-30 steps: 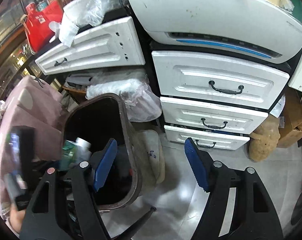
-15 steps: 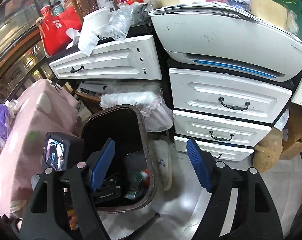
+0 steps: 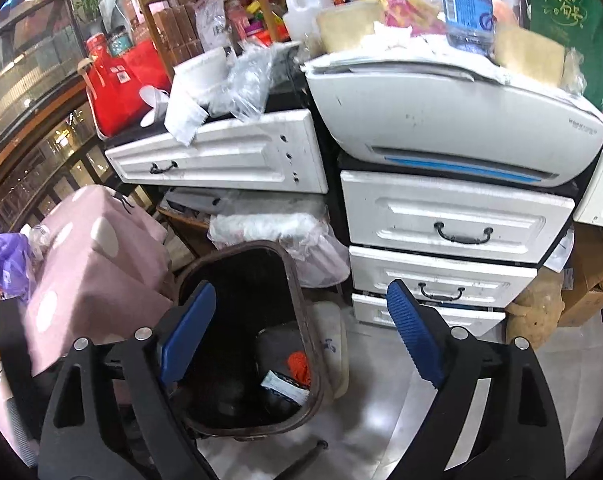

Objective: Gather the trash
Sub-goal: 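Open both tools to drop the net and carton into the bin, then move both tools back over the table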

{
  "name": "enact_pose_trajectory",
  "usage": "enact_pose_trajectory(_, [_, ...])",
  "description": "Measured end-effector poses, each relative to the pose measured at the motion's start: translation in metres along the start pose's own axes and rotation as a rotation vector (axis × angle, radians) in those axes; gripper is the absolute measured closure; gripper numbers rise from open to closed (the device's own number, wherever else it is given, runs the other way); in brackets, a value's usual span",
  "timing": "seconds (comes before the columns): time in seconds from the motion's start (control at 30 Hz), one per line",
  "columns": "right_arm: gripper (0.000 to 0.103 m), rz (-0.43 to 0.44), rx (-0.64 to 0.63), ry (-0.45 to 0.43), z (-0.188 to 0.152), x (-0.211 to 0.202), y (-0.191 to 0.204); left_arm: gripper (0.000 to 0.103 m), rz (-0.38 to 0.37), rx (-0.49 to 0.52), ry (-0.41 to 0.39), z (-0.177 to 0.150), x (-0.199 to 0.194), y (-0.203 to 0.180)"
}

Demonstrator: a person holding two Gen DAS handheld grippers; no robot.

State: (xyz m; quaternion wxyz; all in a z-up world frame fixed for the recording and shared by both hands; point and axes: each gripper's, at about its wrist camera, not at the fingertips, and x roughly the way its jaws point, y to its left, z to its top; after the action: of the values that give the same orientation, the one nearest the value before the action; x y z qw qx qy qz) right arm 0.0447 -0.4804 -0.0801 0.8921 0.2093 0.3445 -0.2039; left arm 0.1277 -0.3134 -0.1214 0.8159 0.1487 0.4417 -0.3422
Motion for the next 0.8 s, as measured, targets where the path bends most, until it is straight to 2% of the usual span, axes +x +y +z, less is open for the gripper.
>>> enact_pose_trajectory(0.13, [0.016, 0.027, -0.033, -0.006, 0.004, -0.005, 0.017, 0.007, -0.015, -0.012, -0.079, -0.006, -0.051, 0.015])
enact_pose_trajectory(0.33, [0.016, 0.131, -0.141, 0.011, 0.000, -0.011, 0.071, 0.006, 0.006, -0.033, -0.162, -0.023, -0.114, 0.051])
enact_pose_trajectory(0.53, [0.016, 0.256, -0.323, 0.038, -0.015, -0.017, 0.145, 0.006, 0.073, -0.131, -0.190, -0.049, -0.158, 0.117])
enact_pose_trajectory(0.6, [0.016, 0.330, -0.418, 0.056, -0.025, -0.019, 0.185, 0.006, 0.101, -0.169, -0.179, -0.059, -0.165, 0.141])
enact_pose_trajectory(0.8, [0.016, 0.432, -0.541, 0.080, -0.043, -0.024, 0.243, 0.006, 0.206, -0.293, -0.168, -0.091, -0.189, 0.209])
